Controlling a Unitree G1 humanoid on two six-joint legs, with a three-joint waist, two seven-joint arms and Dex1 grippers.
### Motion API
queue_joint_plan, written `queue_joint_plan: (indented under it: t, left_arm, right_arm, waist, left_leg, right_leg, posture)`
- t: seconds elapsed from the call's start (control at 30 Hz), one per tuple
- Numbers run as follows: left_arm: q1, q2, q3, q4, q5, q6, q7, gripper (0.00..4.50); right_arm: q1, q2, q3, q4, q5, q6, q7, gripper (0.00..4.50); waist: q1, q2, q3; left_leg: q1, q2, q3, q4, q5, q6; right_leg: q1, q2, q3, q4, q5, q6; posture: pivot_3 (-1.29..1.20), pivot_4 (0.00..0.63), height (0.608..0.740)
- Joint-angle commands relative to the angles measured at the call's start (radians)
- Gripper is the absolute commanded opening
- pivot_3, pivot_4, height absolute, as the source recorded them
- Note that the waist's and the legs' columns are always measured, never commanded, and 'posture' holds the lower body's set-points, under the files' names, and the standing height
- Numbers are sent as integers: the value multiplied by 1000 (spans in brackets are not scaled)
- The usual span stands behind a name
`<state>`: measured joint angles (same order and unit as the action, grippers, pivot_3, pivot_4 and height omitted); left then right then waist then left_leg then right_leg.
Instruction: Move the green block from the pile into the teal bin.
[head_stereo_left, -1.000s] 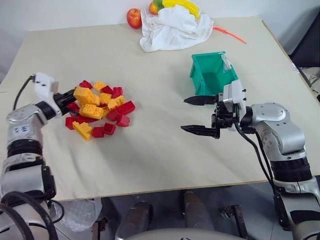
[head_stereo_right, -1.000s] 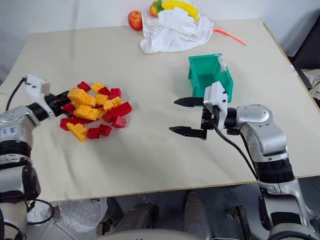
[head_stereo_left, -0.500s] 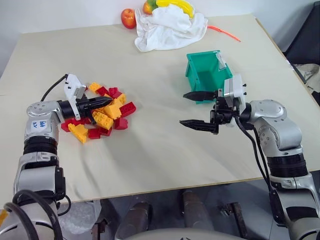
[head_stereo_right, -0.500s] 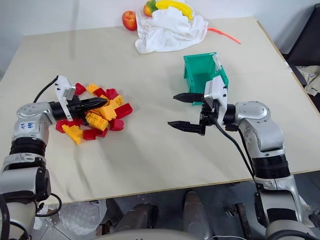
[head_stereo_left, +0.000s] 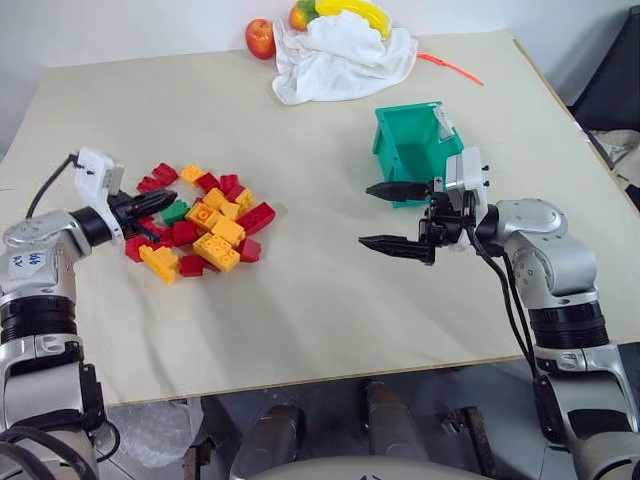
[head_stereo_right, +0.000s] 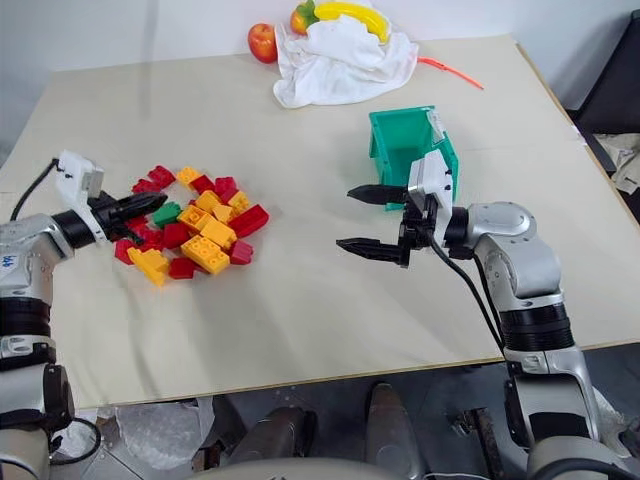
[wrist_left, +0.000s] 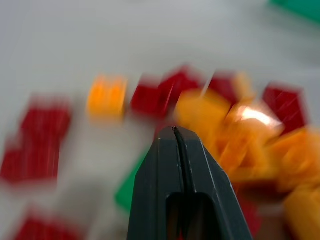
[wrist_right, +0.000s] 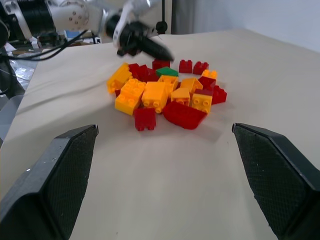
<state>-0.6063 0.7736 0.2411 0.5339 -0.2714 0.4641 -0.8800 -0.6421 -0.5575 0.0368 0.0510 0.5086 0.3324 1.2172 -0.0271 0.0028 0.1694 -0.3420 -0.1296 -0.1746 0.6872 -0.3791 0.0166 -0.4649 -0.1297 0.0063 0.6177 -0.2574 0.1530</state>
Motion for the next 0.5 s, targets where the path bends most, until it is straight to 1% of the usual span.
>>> queue_joint_plan:
  t: [0.03, 0.2, 0.37, 0.43, 0.5]
  left_arm:
    - [38, 40, -25, -140, -28, 136, -23, 14]
    - [112, 55, -56, -306, -81, 251, -87, 14]
    - [169, 71, -71, -421, -122, 329, -124, 14]
    - [180, 73, -68, -446, -136, 343, -130, 14]
    - [174, 61, -33, -460, -163, 351, -111, 14]
  right_arm:
    - [-17, 4, -7, -10, 2, -18, 12, 4500]
    - [-16, 4, -11, -13, 2, -12, 11, 4500]
    - [-18, 3, -11, -9, 0, -15, 15, 4500]
    - [-21, 5, -11, -6, -1, -15, 16, 4500]
    - [-21, 6, -10, -5, -2, -17, 19, 4500]
  waist:
    - [1, 0, 0]
    - [0, 0, 0]
    - [-1, 0, 0]
    - [-1, 0, 0]
    - [0, 0, 0]
  left_leg:
    - [0, 0, 0, 0, 0, 0]
    - [0, 0, 0, 0, 0, 0]
    - [1, 0, 0, 0, 0, 0]
    - [1, 1, 1, 0, 0, 0]
    - [1, 1, 1, 0, 0, 0]
  right_leg:
    - [0, 0, 0, 0, 0, 0]
    - [0, 0, 0, 1, 0, 0]
    - [0, 0, 0, 1, 0, 0]
    - [0, 0, 0, 1, 0, 0]
    - [0, 0, 0, 1, 0, 0]
  posture:
    - [0, 150, 740]
    - [0, 150, 740]
    - [0, 150, 740]
    - [0, 150, 740]
    - [0, 150, 740]
